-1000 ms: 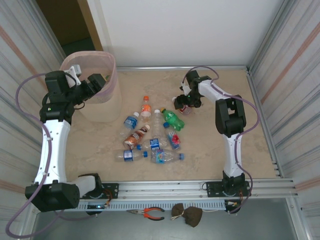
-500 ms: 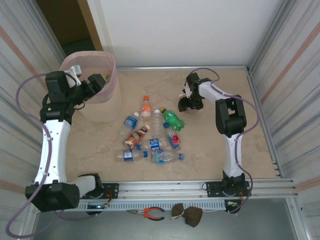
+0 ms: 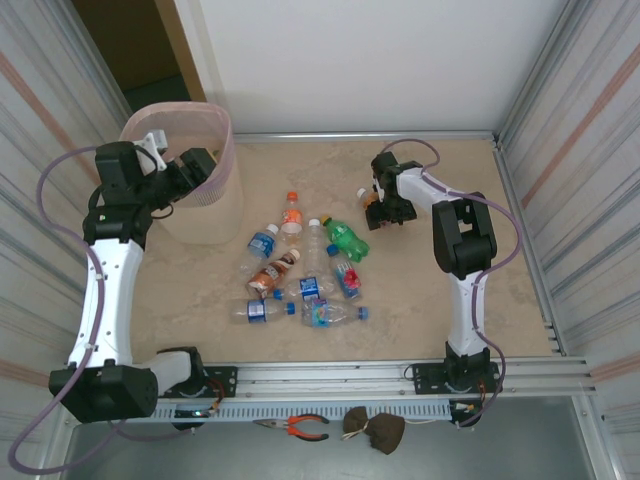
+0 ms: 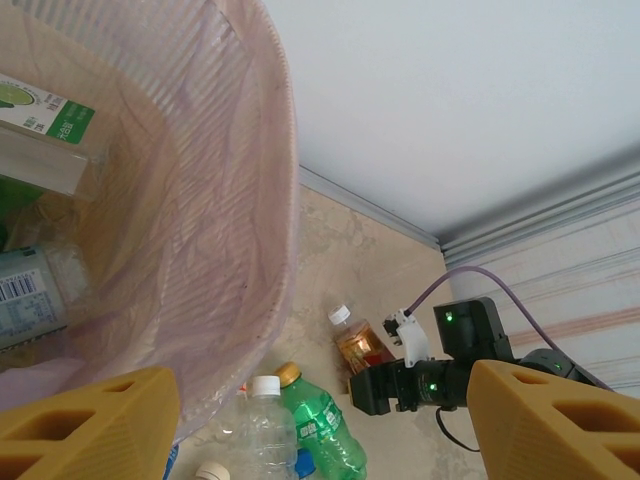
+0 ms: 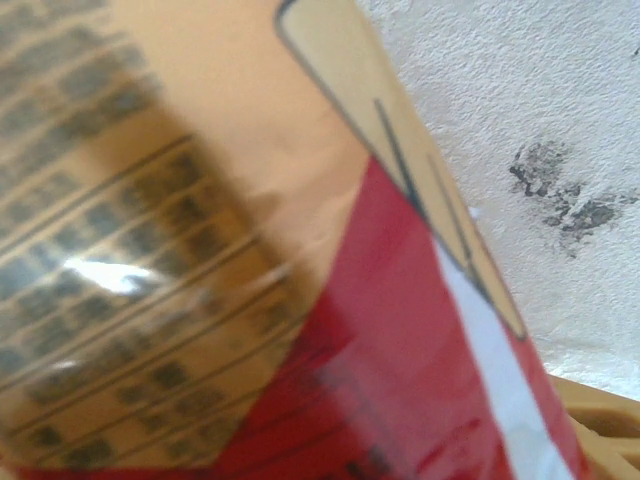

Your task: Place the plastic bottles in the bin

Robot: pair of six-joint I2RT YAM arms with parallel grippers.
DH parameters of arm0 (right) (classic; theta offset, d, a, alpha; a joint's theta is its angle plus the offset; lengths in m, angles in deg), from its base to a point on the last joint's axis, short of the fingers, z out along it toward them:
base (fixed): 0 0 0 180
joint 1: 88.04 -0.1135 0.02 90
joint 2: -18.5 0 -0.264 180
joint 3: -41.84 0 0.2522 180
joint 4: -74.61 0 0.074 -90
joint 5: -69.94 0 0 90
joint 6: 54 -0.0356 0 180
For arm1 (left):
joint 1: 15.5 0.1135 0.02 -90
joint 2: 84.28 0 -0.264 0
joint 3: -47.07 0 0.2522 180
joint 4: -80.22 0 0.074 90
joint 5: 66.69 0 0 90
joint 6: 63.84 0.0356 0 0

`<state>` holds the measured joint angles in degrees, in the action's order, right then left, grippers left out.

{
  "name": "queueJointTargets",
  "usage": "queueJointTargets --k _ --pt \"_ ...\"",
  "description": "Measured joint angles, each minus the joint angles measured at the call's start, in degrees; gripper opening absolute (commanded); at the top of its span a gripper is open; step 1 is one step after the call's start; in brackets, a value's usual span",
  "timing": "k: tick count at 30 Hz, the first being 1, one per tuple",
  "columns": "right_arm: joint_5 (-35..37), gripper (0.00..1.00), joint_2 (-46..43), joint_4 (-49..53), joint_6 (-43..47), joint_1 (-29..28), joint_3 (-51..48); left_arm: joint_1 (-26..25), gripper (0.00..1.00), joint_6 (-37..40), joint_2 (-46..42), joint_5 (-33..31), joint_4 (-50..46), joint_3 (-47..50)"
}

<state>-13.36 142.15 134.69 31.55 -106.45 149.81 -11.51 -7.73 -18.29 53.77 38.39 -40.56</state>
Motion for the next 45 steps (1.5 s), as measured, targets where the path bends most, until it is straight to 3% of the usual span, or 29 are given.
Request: queueJointTargets --k 16,26,37,45 --pt "-0.76 0.84 0.07 -1.25 6.8 0.35 5.57 0.0 0.77 0.0 0.33 0.0 -0.07 -0.28" --pt "-8.2 0.79 0.94 -0.48 9.46 2.91 6.08 -0.37 0.77 0.0 0.96 -0.02 -0.28 -0.85" --pt "-9.64 0.79 1.95 0.52 9.51 2.91 6.08 -1.14 0.77 0.0 1.66 -0.02 -0.02 -1.14" --pt "-9.6 0.74 1.99 0.96 9.64 2.51 6.08 -1.46 0.78 0.0 1.66 -0.04 -0.02 -1.14"
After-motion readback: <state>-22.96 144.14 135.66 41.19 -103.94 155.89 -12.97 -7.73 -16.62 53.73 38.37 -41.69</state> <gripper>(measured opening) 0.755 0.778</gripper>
